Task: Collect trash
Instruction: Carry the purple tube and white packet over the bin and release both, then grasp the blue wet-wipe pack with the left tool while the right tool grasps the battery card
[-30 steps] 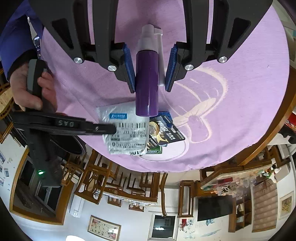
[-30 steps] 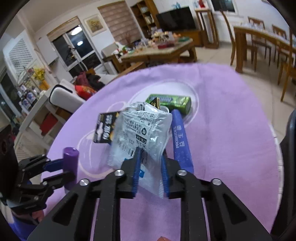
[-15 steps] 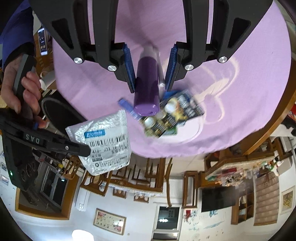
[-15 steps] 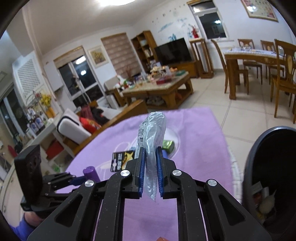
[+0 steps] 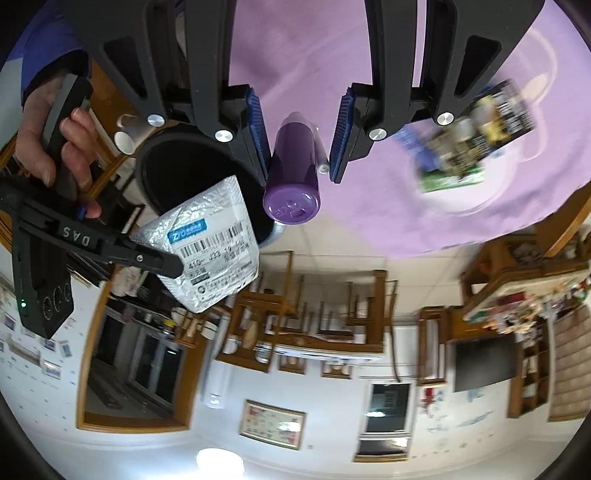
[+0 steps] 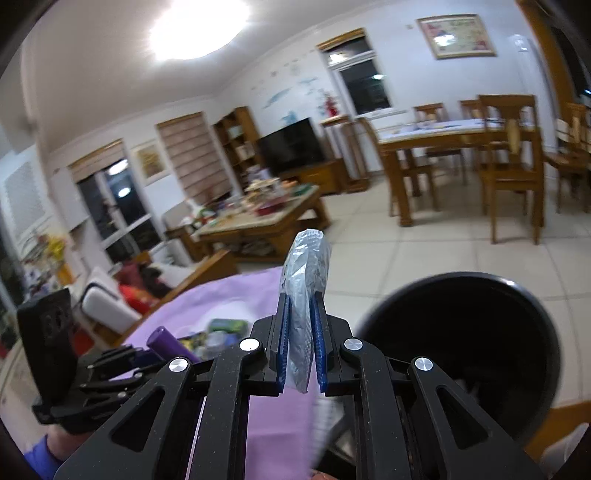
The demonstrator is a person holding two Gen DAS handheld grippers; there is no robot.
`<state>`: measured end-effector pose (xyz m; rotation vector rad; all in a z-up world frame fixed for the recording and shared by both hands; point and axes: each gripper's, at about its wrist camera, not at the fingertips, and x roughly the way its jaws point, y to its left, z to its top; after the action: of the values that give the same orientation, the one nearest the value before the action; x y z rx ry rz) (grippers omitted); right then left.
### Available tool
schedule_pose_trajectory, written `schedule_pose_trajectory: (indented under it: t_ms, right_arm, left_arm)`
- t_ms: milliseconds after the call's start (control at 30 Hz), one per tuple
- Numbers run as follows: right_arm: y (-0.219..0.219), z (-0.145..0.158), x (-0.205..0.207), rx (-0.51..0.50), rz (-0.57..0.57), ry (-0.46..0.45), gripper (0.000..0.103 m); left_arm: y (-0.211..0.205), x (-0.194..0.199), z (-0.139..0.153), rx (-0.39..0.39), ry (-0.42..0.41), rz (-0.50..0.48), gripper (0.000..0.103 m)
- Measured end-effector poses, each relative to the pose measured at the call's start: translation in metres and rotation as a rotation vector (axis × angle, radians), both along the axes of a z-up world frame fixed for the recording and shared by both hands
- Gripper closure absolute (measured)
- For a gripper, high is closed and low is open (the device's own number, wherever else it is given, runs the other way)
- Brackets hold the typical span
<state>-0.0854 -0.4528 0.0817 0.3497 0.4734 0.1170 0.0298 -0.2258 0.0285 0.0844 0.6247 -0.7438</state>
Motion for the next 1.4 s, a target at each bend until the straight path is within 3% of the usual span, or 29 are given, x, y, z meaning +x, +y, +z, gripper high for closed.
schedule_pose_trajectory:
  t_ms: [367, 867, 933, 1033, 1067, 1100, 1167, 1267, 1400]
  right_arm:
    - [-0.102, -0.043, -0.025, 0.029, -0.162, 0.068, 0.09]
    - [-0.136, -0.093, -0.008, 0.092, -0.219, 0.136, 0.09]
    - [-0.137, -0.096, -0.007, 0.097, -0.22, 0.142, 0.086]
    - [-0.137, -0.099, -0.004, 0.11, -0.219, 0.148, 0.064]
    - [-0.135, -0.099, -0.005, 0.108, -0.221, 0.147, 0.058]
    - [-0.136, -0.102, -0.004, 0.112, -0.214, 0.146, 0.056]
    - [-0.13, -0.101, -0.004, 0.103, -0.205, 0.146, 0.055]
    - [-0.118, -0.098, 0.001, 0.094, -0.185, 0.146, 0.049]
    - [-0.086, -0.088, 0.013, 0.077, -0.14, 0.15, 0.049]
  left_arm:
    - [-0.107, 0.001, -0.018, 0.024, 0.032, -0.163, 0.071]
    - [-0.152, 0.013, -0.048, 0.095, 0.071, -0.192, 0.07]
    - [-0.154, 0.01, -0.049, 0.1, 0.076, -0.191, 0.069]
    - [-0.154, 0.01, -0.045, 0.109, 0.078, -0.193, 0.067]
    - [-0.153, 0.01, -0.044, 0.112, 0.077, -0.192, 0.061]
    - [-0.151, 0.01, -0.042, 0.111, 0.076, -0.188, 0.051]
    - [-0.142, 0.009, -0.037, 0.092, 0.071, -0.174, 0.041]
    - [-0.128, 0.007, -0.031, 0.074, 0.067, -0.161, 0.04]
    - [-0.096, 0.009, -0.024, 0.049, 0.069, -0.117, 0.037]
